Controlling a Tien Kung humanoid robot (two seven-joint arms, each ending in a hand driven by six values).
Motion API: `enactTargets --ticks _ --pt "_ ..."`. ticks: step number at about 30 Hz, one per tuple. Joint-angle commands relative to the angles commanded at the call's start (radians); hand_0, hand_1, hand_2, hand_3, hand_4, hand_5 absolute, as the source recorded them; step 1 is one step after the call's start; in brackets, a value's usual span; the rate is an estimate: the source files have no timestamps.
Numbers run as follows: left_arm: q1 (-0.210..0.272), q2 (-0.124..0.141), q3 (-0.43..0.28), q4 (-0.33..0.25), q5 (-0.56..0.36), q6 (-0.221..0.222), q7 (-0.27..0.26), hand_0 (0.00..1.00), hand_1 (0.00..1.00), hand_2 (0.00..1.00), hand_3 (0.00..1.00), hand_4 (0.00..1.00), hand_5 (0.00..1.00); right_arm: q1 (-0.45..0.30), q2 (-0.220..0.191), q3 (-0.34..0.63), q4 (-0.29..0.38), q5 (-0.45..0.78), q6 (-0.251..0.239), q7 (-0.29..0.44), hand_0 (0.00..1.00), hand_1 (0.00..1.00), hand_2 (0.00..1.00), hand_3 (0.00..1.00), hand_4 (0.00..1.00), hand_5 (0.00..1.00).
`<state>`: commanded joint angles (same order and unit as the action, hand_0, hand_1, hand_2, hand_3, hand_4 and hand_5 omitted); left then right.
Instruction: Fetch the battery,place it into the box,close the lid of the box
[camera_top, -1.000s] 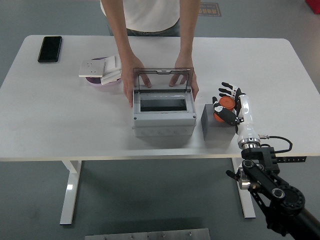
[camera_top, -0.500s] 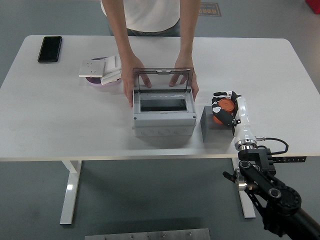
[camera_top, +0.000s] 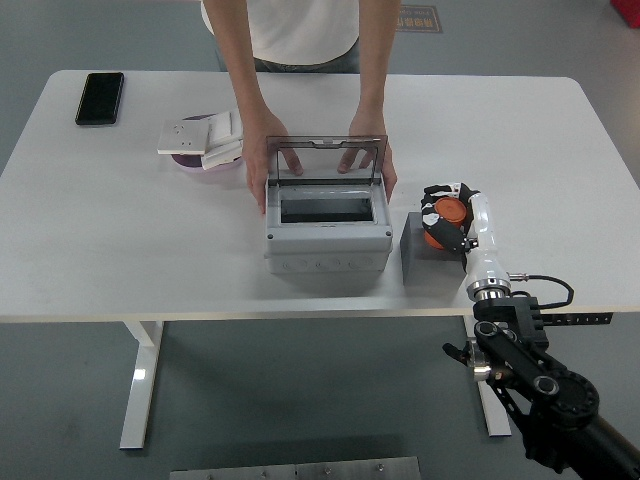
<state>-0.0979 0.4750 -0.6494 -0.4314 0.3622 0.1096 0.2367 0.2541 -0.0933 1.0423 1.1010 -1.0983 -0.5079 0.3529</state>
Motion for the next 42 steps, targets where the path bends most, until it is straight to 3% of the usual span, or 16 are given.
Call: enactTargets --ticks 11,12,17,18,23,24,42 --pt "-0.002 0.001 -0.002 0.000 0.002 0.002 -0.002 0.633 0.746 0.580 0.507 0.399 0.002 0.009 -0.006 0.003 0.005 -0.023 -0.010 -0.016 0.571 0.514 0.589 0.534 0.543 0.002" --pt "-0.002 0.001 -0.003 0.000 0.003 0.003 -0.002 0.633 0.746 0.580 0.508 0.398 0.002 0.010 -0.007 0.003 0.006 -0.024 -0.011 -0.017 0.524 0.489 0.540 0.498 0.524 0.002" --pt "-0.003 0.002 -0.003 0.000 0.004 0.002 -0.003 0.633 0.746 0.580 0.508 0.398 0.002 0.012 -0.007 0.001 0.004 -0.021 -0.014 -0.015 0.524 0.489 0.540 0.498 0.524 0.002" --pt "-0.003 0.002 -0.003 0.000 0.005 0.002 -0.003 0.632 0.747 0.584 0.508 0.394 0.002 0.011 -0.007 0.000 0.004 -0.020 -0.014 -0.014 0.415 0.407 0.426 0.409 0.492 0.002" --pt "-0.004 0.001 -0.003 0.000 0.005 0.002 -0.003 0.632 0.747 0.584 0.508 0.394 0.002 0.010 -0.005 -0.006 0.002 -0.017 -0.013 -0.012 0.415 0.407 0.426 0.409 0.492 0.002" --pt "-0.004 0.001 -0.003 0.000 0.005 0.002 -0.003 0.632 0.747 0.585 0.508 0.394 0.002 0.010 -0.005 -0.008 0.001 -0.017 -0.013 -0.011 0.379 0.379 0.395 0.394 0.525 0.002" --pt "-0.007 0.002 -0.007 0.000 0.010 0.004 -0.003 0.634 0.748 0.587 0.507 0.402 0.002 0.013 -0.006 -0.014 -0.001 -0.022 -0.019 -0.015 0.344 0.380 0.386 0.407 0.526 0.002"
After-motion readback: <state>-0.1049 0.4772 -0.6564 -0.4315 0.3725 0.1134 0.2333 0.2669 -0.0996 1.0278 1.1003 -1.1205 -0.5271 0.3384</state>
